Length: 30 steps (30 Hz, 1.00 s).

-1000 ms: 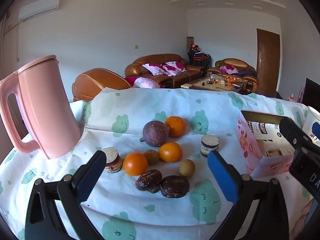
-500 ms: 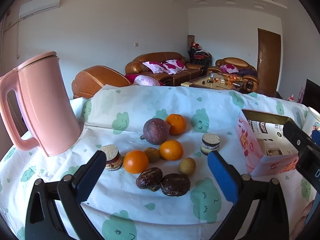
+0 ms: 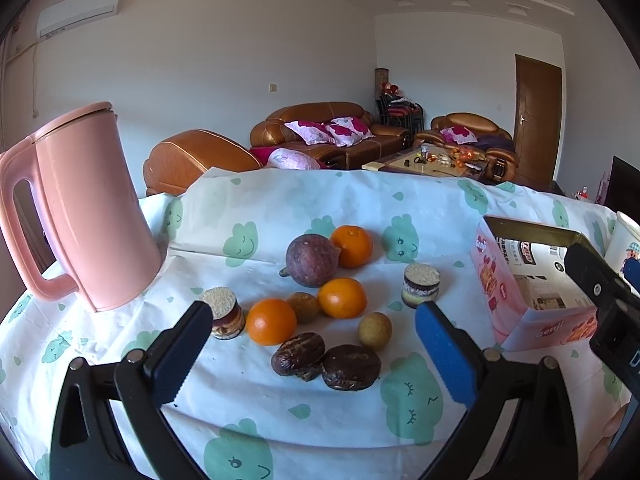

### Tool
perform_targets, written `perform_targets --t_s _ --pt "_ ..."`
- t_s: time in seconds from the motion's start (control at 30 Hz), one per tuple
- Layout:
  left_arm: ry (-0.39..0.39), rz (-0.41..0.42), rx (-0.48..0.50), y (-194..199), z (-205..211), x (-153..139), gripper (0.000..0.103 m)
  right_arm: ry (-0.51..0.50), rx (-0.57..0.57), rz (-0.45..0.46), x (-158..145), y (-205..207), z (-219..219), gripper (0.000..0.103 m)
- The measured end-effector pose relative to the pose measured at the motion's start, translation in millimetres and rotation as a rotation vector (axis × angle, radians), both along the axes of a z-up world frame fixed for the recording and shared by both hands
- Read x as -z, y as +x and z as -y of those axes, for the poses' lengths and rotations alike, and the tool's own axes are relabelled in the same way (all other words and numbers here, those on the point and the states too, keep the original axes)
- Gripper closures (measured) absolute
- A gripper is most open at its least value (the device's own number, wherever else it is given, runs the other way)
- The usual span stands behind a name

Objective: Organize fruits

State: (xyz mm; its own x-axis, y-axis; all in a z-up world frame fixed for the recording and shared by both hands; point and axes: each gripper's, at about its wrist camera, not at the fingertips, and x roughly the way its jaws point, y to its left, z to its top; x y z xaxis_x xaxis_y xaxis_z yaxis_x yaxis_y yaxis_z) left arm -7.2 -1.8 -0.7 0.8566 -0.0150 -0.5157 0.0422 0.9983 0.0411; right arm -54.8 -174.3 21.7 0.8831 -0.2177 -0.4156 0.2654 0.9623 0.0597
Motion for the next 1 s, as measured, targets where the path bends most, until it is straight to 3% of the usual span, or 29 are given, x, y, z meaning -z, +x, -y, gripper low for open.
perform_targets --t_s 1.0 --pt "0.001 -0.014 0.002 -0.2 1.5 2.1 0.0 0.002 -0.004 -0.003 -0.1 -1.4 -0.3 0.001"
